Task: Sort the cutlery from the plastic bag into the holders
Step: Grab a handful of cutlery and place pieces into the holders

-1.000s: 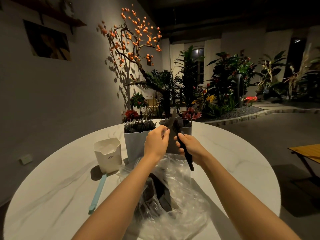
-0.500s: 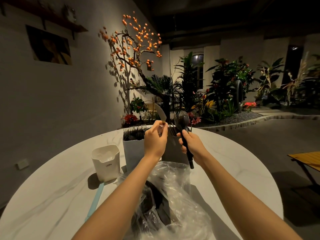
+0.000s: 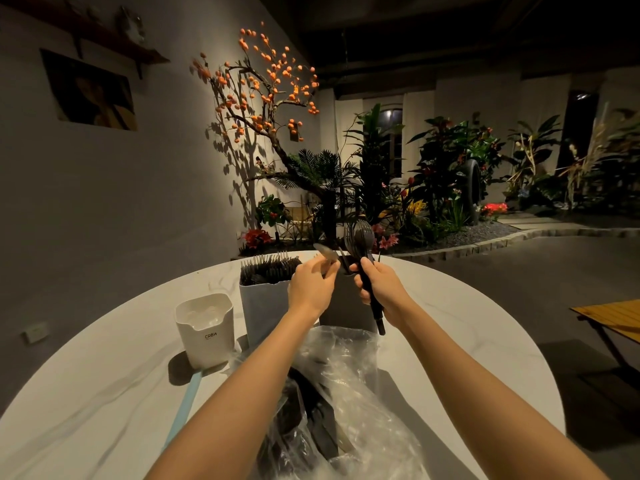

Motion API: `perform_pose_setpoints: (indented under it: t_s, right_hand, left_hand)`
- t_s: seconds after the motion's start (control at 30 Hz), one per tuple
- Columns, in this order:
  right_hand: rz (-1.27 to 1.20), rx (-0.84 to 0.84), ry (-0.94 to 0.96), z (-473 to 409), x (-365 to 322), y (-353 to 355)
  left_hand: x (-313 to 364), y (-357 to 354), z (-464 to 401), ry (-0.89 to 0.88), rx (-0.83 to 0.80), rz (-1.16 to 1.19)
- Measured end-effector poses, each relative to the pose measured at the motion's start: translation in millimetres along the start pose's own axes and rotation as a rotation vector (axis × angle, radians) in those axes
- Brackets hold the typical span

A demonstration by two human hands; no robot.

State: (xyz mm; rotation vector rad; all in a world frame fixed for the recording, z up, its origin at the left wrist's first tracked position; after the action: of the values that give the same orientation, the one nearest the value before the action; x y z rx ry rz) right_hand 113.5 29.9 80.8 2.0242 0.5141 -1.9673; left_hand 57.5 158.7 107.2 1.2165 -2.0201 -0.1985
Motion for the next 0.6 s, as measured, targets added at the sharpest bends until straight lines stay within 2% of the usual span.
perform_pose_setpoints:
  t_s: [0.1, 0.23, 0.33, 0.5, 0.6]
  right_hand:
    - [0.013, -0.002, -0.005, -1, 0, 0]
    - [0.017, -0.008, -0.009, -2, 1, -1]
    - [0.029, -0.010, -0.016, -4, 4, -2]
    - [0.057, -0.040, -0.013, -6, 8, -6]
    - [0.082, -0.095, -0.013, -5, 8, -13]
  left_hand:
    - [-1, 0, 1, 0.002, -0.016, -0.051]
    - [9, 14, 2, -0.071, 0.129, 0.061]
    - [13, 20, 1, -0.119, 0.173, 0.056]
    - [2, 9, -2, -0.046, 0.062, -0.033]
    - [-5, 5, 1, 0.009, 0.040, 0.062]
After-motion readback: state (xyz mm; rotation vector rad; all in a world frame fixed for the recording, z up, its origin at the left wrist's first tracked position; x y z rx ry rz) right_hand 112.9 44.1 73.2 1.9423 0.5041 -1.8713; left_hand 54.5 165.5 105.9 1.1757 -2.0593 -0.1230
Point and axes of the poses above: each hand's wrist, its own z-axis away from the middle knuckle, its own y-axis out of the back of the hand, x = y × z, the point moved 8 cm from there along -z, towards the middle knuckle, and after that the axes turned 10 degrees about -y, right-handed, at the moved point
